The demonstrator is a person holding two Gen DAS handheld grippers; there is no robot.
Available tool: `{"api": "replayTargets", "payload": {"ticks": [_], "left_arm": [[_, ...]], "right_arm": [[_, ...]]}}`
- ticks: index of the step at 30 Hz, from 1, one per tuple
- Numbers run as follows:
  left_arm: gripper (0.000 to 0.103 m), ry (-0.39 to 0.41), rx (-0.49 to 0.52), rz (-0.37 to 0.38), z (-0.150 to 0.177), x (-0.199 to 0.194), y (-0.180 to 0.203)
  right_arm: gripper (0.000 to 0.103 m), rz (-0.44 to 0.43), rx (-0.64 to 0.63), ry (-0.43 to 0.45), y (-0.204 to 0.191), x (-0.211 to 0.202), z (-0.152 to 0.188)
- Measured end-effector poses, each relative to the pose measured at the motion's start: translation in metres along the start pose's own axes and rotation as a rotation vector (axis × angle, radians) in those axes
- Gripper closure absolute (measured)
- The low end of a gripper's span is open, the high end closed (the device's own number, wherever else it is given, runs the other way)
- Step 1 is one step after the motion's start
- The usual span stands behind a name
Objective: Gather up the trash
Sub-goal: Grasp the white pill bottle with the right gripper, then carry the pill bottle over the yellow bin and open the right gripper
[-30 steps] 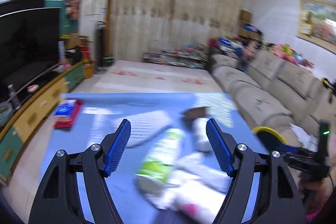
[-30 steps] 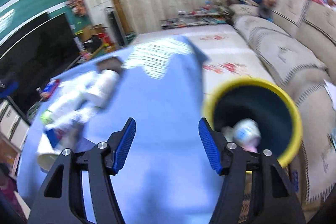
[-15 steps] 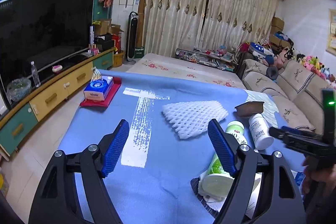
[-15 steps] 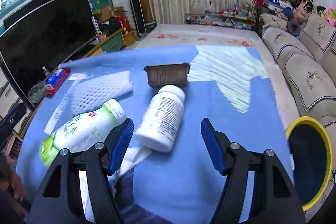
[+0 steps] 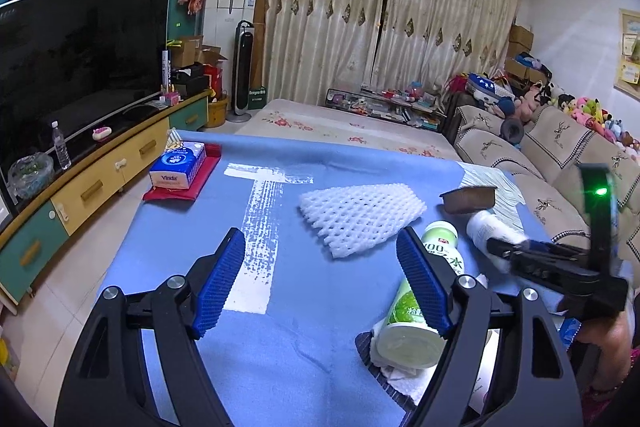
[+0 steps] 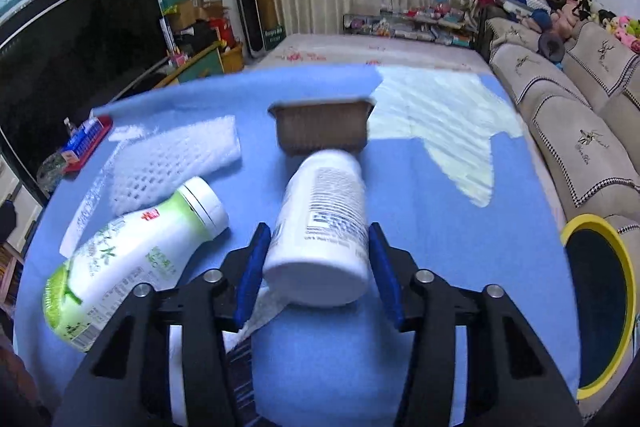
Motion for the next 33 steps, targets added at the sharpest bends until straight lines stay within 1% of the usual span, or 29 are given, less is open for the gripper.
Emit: {"api": "replayTargets", "payload": {"ticks": [4, 9, 11, 13, 16, 19, 22, 24, 27, 33], "left_arm": [[0.026, -0.004, 0.001, 0.003, 0.000, 0.001, 0.002], [0.026, 0.002, 0.013, 0.011, 0.002, 0.000, 0.005], [0.026, 0.006, 0.017, 0.014, 0.002, -0.001, 0.005], [0.026, 0.006, 0.020, 0.017, 0.002, 0.000, 0.006], [0.026, 0.004, 0.022, 0.021, 0.003, 0.000, 0.008], [0.026, 0.001, 0.029, 0.021, 0.004, 0.001, 0.008], [0.025, 0.000, 0.034, 0.020, 0.004, 0.002, 0.008], [0.025, -0.003, 0.037, 0.018, 0.005, 0.004, 0.009], [0.025, -0.012, 0.040, 0.017, 0.007, 0.007, 0.009], [0.025, -0.033, 0.051, 0.017, 0.008, 0.013, 0.011]], "right_arm": [[0.058, -0.024, 0.001, 0.043, 0.009, -0.032, 0.002], [0.058, -0.079, 0.022, 0.057, 0.023, -0.069, 0.011], [0.058, -0.093, 0.041, 0.074, 0.035, -0.087, 0.015], [0.058, -0.086, 0.064, 0.091, 0.051, -0.102, 0.019], [0.058, -0.049, 0.106, 0.106, 0.078, -0.116, 0.023], [0.058, 0.027, 0.175, 0.119, 0.120, -0.125, 0.028], [0.058, 0.089, 0.253, 0.109, 0.162, -0.125, 0.035], [0.058, 0.136, 0.291, 0.099, 0.186, -0.123, 0.040], [0.058, 0.183, 0.338, 0.082, 0.216, -0.117, 0.048], [0.058, 0.245, 0.418, 0.030, 0.261, -0.096, 0.066]]}}
Point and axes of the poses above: each gripper's, at about its wrist camera, not at the fingertips, and x roughly the way its jaws point, y to its right, z to its underside, the point moved 4 cm from there along x, roughly the way its jaws point, and after that the axes turned 5 degrees about x, right-handed, at the moved point
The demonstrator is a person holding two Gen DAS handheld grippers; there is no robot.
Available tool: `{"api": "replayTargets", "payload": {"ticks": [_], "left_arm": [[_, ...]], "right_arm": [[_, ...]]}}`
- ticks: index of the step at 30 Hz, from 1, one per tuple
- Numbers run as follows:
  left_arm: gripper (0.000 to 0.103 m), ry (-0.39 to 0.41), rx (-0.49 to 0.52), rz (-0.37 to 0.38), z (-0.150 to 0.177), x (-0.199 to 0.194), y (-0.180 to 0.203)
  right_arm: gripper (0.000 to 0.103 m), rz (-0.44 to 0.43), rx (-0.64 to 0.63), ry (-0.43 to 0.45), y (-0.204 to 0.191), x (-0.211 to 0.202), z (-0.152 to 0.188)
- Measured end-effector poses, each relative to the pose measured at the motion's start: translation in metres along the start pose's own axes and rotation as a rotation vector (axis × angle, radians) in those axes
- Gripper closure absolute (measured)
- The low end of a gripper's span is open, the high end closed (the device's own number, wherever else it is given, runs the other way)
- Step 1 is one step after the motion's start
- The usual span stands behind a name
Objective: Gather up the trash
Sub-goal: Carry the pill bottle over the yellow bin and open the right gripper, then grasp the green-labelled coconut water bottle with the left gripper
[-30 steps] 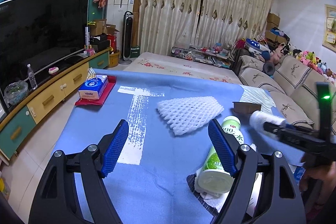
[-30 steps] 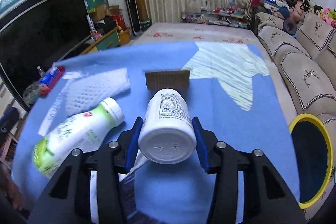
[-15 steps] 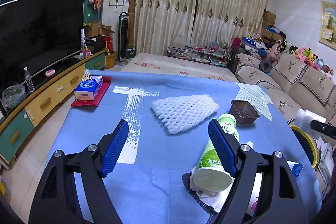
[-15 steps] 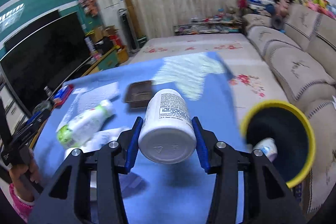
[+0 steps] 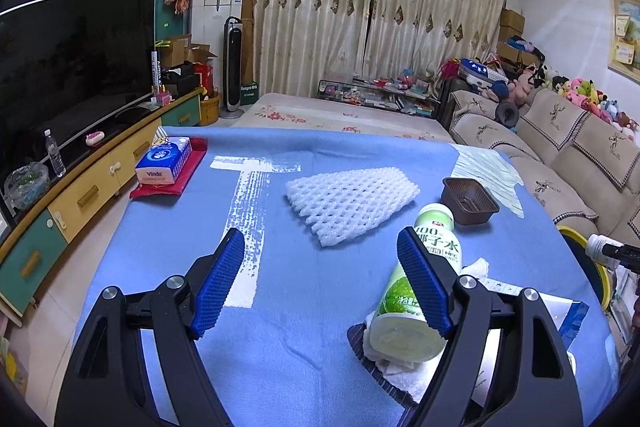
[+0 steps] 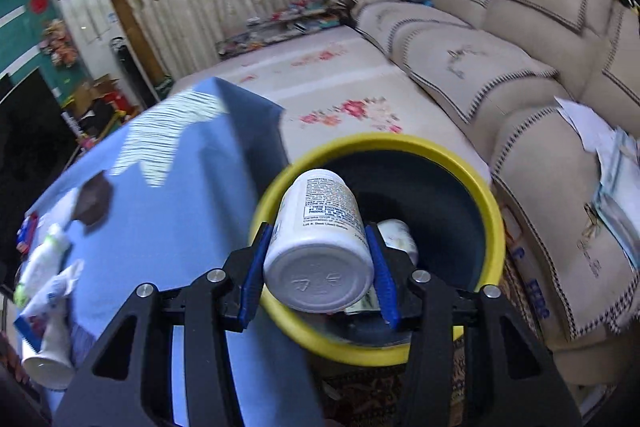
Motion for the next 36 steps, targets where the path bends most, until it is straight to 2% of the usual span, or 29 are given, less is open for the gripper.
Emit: {"api": "replayTargets", "payload": {"ticks": [5, 6, 7, 9, 15, 19, 22, 25, 29, 36], "left_arm": [[0.025, -0.007, 0.012, 0.002, 0.002, 0.003, 0.003], [0.025, -0.009, 0.014, 0.003, 0.002, 0.003, 0.003], [0.025, -0.010, 0.015, 0.003, 0.002, 0.004, 0.003], [0.025, -0.012, 0.017, 0.004, 0.002, 0.004, 0.004], [0.025, -0.018, 0.035, 0.018, 0.003, 0.005, 0.009], [0.025, -0.043, 0.049, 0.056, 0.004, 0.008, 0.017], [0.025, -0.082, 0.072, 0.078, 0.002, 0.011, 0.026], [0.025, -0.143, 0.099, 0.137, -0.001, 0.017, 0.037], [0.025, -0.232, 0.129, 0.216, -0.009, 0.032, 0.049], [0.028, -0.356, 0.170, 0.289, -0.010, 0.064, 0.067]], "right_arm": [[0.056, 0.063, 0.055, -0.021, 0.022, 0.018, 0.002], [0.049, 0.073, 0.062, -0.022, 0.022, 0.021, 0.001], [0.046, 0.075, 0.068, -0.018, 0.023, 0.021, 0.002], [0.045, 0.078, 0.070, -0.009, 0.021, 0.019, 0.002], [0.043, 0.005, 0.033, 0.029, -0.005, -0.006, 0.007], [0.042, -0.040, -0.022, 0.048, -0.031, -0.019, 0.018], [0.042, -0.047, -0.074, 0.056, -0.049, -0.021, 0.029], [0.041, -0.046, -0.122, 0.056, -0.062, -0.019, 0.039], [0.041, -0.067, -0.119, 0.029, -0.065, -0.012, 0.048], [0.041, -0.080, -0.122, 0.018, -0.070, -0.008, 0.051]]}}
Point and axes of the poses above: each gripper's, at about its wrist camera, not at the fingertips, and x roughly the way its jaws point, y to its right, z to its underside, the point moved 4 cm from there along x, roughly the way its jaws point, and after that the axes turned 5 degrees about x, right-handed, at the moved point
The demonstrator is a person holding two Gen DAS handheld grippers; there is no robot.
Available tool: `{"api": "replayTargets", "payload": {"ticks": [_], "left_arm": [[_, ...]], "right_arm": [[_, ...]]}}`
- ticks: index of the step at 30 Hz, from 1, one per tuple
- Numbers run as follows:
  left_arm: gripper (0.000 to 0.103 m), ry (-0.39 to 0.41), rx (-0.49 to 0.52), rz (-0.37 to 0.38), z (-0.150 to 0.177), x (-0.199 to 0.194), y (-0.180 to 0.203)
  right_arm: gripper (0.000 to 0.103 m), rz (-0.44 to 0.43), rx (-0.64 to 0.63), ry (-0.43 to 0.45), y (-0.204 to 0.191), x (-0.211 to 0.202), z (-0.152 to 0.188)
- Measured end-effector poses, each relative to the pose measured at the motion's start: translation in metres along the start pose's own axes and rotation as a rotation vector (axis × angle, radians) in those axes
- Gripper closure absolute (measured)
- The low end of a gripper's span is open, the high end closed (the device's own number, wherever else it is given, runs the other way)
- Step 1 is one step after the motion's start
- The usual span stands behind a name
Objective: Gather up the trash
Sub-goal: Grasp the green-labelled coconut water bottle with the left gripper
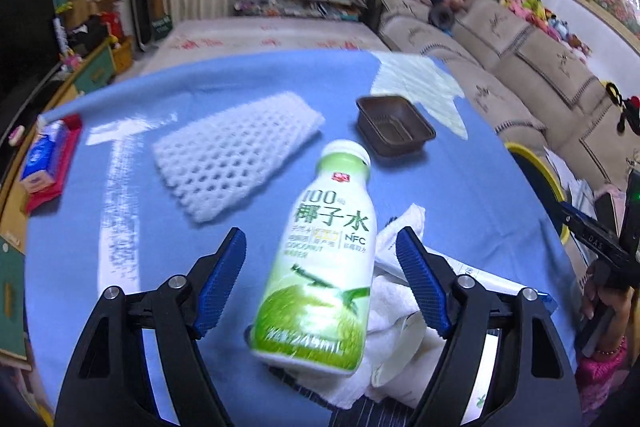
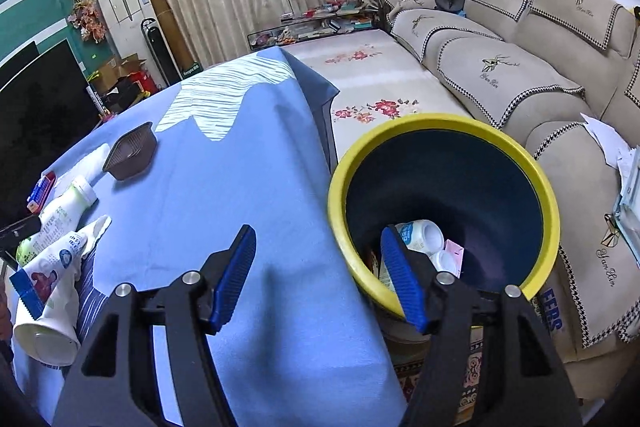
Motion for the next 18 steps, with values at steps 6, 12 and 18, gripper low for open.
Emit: {"api": "replayTargets", "payload": {"ticks": [6, 12, 18], "left_arm": [[0.038, -0.054, 0.005, 0.009, -0.005, 0.018, 0.001], [0.041, -0.084, 0.020, 0.008, -0.009, 0.030, 0.004], [0.047, -0.105, 0.032, 0.002, -0.008, 0.039, 0.008]], "right_arm": [[0.041, -0.006, -0.001, -0.019, 0.001, 0.003, 0.000], [0.041, -0.011, 0.013, -0.033, 0.004, 0.006, -0.001], [0.041, -0.015, 0.016, -0.030, 0.004, 0.006, -0.001]]}}
Point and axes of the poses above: each gripper's, at about its wrist camera, not at the fingertips, and x roughly the way its jaws point, y to its right, z to its underside, the point moved 4 cm from there along x, roughly the way its jaws point, and after that the axes turned 5 degrees about x, right-handed, at the moved point
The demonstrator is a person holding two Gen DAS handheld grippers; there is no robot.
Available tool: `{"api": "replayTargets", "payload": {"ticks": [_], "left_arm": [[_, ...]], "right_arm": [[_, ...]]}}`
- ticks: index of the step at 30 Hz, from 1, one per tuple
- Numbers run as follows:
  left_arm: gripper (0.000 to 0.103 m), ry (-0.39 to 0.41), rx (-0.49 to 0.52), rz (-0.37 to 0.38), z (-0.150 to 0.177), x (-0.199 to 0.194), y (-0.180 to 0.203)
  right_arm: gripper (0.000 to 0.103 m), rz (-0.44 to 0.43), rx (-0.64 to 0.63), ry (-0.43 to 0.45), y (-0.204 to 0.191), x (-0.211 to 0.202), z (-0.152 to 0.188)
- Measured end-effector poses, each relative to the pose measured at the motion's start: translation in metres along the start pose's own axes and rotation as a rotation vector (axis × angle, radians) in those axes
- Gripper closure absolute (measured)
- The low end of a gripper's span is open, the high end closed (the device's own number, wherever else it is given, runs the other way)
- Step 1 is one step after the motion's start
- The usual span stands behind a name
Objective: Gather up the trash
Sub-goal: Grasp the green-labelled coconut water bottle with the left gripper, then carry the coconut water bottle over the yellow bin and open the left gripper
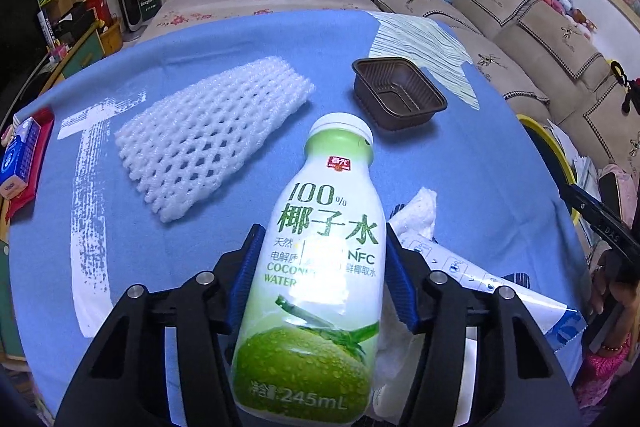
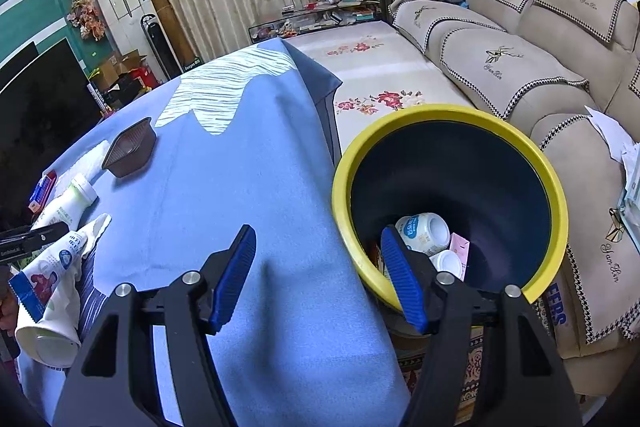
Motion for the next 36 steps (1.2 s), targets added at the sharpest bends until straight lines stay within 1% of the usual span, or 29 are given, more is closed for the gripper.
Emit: {"api": "replayTargets", "payload": {"ticks": [1, 3, 5, 9, 14, 17, 19, 23, 27, 32, 36], "left_arm": [[0.047, 0.001, 0.004, -0.005, 0.001, 0.000, 0.001], [0.051, 0.004, 0.003, -0.008, 0.000, 0.000, 0.002], [0.051, 0.010, -0.004, -0.008, 0.000, -0.003, 0.001], [0.051, 0.042, -0.012, -0.031, 0.000, -0.019, -0.003], [0.051, 0.108, 0.009, -0.080, -0.006, -0.053, -0.001], [0.051, 0.141, 0.017, -0.072, -0.010, -0.077, 0.007], [0.051, 0.158, 0.036, -0.067, -0.012, -0.091, 0.015], [0.051, 0.200, 0.095, -0.039, -0.023, -0.113, 0.048], [0.051, 0.226, 0.172, 0.028, -0.039, -0.124, 0.096], [0.051, 0.232, 0.280, 0.131, -0.064, -0.123, 0.165], [0.051, 0.225, 0.363, 0.192, -0.082, -0.116, 0.223]], "right_arm": [[0.041, -0.001, 0.001, -0.001, 0.000, 0.000, 0.000], [0.041, -0.002, 0.004, -0.004, 0.001, 0.001, 0.000], [0.041, -0.003, 0.008, -0.005, 0.002, 0.001, 0.000], [0.041, -0.006, 0.012, -0.005, 0.001, 0.002, 0.000], [0.041, -0.008, 0.013, 0.013, 0.002, -0.002, -0.001], [0.041, 0.011, -0.012, 0.039, 0.002, -0.010, -0.001], [0.041, 0.002, -0.010, 0.046, 0.006, -0.018, -0.001], [0.041, 0.011, 0.000, 0.083, 0.021, -0.040, -0.001], [0.041, 0.039, 0.016, 0.113, 0.045, -0.062, 0.002], [0.041, 0.107, 0.063, 0.138, 0.085, -0.080, 0.001], [0.041, 0.142, 0.106, 0.167, 0.115, -0.095, 0.000]]}}
Point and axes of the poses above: each gripper's, at about its wrist camera, not at the fingertips, and x roughly the way its jaws point, y to its right, z to its underside, the point moved 4 cm from there along x, roughly the way its jaws point, and after that the axes turned 5 degrees about x, right-handed, at the moved point
